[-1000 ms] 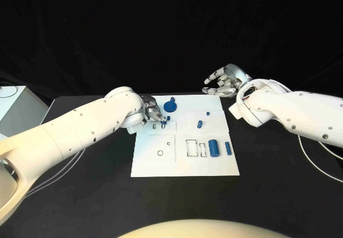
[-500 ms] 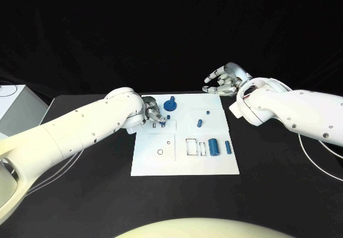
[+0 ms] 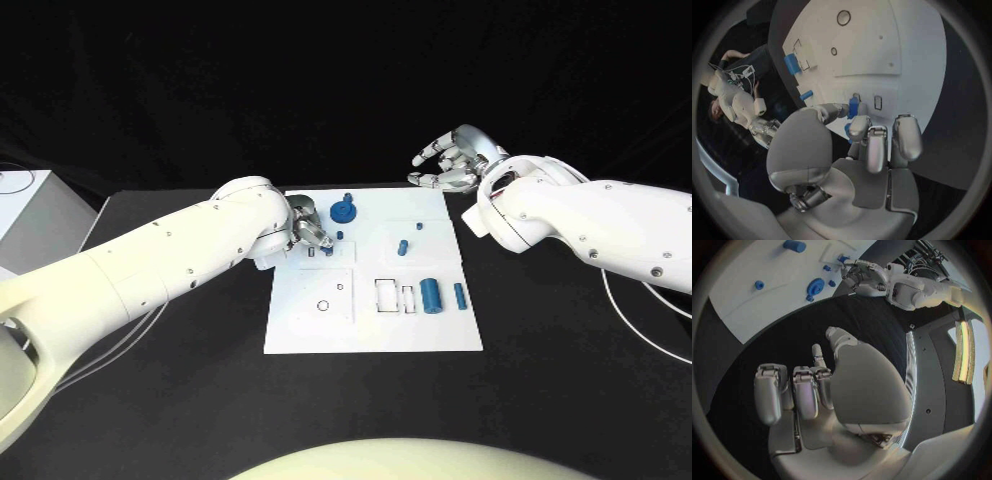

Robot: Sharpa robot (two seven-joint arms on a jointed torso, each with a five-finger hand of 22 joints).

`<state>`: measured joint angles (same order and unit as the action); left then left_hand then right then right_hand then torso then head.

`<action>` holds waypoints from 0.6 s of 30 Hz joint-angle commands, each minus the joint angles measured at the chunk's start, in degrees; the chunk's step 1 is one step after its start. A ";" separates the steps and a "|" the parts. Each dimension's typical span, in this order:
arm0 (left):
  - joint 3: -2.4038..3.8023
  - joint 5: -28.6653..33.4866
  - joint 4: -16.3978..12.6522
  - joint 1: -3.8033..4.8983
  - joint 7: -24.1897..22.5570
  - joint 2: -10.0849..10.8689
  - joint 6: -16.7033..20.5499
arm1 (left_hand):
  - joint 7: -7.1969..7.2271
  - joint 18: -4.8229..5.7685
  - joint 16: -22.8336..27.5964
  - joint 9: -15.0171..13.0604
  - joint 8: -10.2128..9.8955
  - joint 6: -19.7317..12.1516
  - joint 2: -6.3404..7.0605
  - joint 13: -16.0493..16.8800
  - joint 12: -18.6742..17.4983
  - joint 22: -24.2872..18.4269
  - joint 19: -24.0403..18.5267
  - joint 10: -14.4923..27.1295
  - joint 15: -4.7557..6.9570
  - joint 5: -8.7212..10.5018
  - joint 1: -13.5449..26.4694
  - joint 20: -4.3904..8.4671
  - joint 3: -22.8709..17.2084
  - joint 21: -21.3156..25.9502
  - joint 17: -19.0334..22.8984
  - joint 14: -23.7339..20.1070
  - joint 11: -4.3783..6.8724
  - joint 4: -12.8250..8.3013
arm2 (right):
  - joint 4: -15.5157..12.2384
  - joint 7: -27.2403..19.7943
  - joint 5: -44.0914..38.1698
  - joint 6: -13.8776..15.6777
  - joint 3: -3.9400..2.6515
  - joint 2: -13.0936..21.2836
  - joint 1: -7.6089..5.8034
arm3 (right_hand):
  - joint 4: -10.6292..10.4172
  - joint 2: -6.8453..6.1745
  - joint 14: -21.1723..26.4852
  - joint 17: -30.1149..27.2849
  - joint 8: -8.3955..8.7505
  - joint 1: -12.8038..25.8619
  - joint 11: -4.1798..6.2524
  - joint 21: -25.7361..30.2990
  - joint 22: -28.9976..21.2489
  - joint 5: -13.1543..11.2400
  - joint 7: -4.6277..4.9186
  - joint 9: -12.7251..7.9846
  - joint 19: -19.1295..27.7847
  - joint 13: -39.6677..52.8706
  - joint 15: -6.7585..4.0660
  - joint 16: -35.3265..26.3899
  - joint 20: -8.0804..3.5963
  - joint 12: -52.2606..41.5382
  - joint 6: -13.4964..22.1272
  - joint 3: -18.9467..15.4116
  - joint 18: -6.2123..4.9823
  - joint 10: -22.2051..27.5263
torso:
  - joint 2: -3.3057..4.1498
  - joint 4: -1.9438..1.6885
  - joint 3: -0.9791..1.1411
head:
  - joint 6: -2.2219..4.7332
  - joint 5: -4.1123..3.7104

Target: Assemble the parts on the task board

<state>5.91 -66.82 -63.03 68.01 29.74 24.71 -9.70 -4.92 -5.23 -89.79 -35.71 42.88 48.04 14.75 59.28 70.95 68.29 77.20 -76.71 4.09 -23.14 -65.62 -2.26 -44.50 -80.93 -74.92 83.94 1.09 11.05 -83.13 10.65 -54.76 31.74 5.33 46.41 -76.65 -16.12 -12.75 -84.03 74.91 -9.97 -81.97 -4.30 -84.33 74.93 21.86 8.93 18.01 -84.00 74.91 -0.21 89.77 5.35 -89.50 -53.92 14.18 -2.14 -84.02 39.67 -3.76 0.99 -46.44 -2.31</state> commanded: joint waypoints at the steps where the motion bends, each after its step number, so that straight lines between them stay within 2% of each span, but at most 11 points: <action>1: -0.04 -0.42 0.03 0.00 -0.21 -0.18 -1.71 | 1.79 0.62 -0.21 -10.83 0.16 2.02 -0.53 -0.05 -0.10 0.05 0.41 -0.39 0.26 -0.22 -0.17 0.10 -8.99 -0.30 -15.08 6.06 0.17 -9.17 | -0.06 -0.47 -0.50 -0.45 -0.03 0.00 0.03 | -0.10 -0.09 -5.82 14.46 -0.22 0.00 0.02 0.19 8.93 0.32 0.17 0.06 -3.56 14.40 0.07 0.01 0.17 0.27 0.31 0.24 0.43 -5.16 | 0.03 -0.02 0.02 | -0.12 -0.02; 13: -0.41 -0.36 0.60 -0.06 -0.18 -0.56 -2.11 | 1.79 0.62 -0.21 -10.90 0.13 2.05 -0.58 -0.23 -0.24 0.03 0.41 -0.33 0.27 -0.29 -0.11 0.11 -9.03 -0.29 -15.08 6.06 0.18 -9.16 | -0.15 -0.44 -0.53 -0.48 -0.03 0.06 0.05 | -0.10 -0.09 -5.82 14.46 -0.22 0.00 0.02 0.19 8.93 0.32 0.17 0.06 -3.56 14.40 0.07 0.01 0.17 0.27 0.31 0.24 0.43 -5.16 | 0.05 0.01 0.00 | -0.44 -0.06; 18: -0.48 -0.37 0.66 -0.07 -0.16 -0.54 -2.24 | 1.79 0.62 -0.21 -10.92 0.13 2.06 -0.60 -0.25 -0.26 0.06 0.43 -0.32 0.28 -0.31 -0.10 0.12 -9.05 -0.30 -15.08 6.06 0.18 -9.17 | -0.16 -0.42 -0.55 -0.48 -0.03 0.09 0.05 | -0.10 -0.09 -5.82 14.46 -0.22 0.00 0.02 0.19 8.93 0.32 0.17 0.06 -3.56 14.40 0.07 0.01 0.17 0.27 0.31 0.24 0.43 -5.16 | -0.02 -0.06 0.07 | -0.53 -0.05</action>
<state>5.52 -67.00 -62.35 68.03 29.77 24.31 -10.58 -4.92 -5.23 -89.79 -36.09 42.83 48.04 14.66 59.00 70.94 68.27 77.20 -76.70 4.08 -23.11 -65.72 -2.26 -44.50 -80.93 -74.92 83.94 1.08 11.05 -83.19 10.63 -54.77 31.74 5.33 46.48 -76.61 -16.13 -12.74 -84.03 74.91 -9.96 -81.97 -4.30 -84.33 74.92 21.86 8.92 18.01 -84.00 74.91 -0.21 89.77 5.35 -89.50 -53.92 14.18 -2.14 -84.02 39.71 -3.76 1.02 -46.91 -2.36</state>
